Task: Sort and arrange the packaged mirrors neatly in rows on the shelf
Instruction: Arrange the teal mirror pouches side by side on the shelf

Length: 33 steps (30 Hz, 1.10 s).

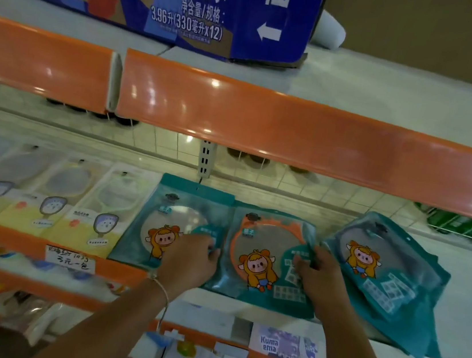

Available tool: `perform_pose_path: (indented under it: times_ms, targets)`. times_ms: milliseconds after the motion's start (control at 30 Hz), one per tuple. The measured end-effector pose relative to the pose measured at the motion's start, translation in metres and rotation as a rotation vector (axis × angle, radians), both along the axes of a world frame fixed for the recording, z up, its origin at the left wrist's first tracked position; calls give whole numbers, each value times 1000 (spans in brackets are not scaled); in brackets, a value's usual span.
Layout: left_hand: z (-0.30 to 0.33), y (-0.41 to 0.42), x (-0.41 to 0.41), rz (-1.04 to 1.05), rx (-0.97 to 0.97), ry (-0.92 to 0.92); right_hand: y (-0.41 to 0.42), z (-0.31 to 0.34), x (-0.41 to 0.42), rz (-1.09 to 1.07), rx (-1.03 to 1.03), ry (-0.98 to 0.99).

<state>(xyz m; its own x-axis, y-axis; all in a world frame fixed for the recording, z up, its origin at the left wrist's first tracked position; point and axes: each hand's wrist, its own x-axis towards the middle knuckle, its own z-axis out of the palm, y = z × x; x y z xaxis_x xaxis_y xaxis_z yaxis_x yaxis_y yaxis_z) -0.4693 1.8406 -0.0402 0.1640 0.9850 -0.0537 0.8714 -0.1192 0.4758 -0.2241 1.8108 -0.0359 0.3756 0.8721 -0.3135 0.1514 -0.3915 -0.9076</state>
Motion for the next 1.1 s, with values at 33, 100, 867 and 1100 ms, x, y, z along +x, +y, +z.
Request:
perform_pose_path:
  times_ms: [33,100,867,1100]
  targets:
    - [-2,-1,1,-18,23,16,2,0,-1,6,-9,-12]
    - [-5,-4,2,-53,83,58,3,3,-4,24,-18,-54]
    - [-34,-4,-2,-421,194,408,-4,-45,-35,101,23,-993]
    - [-32,-3,2,-388,90,393,-4,-40,-35,122,-5,-976]
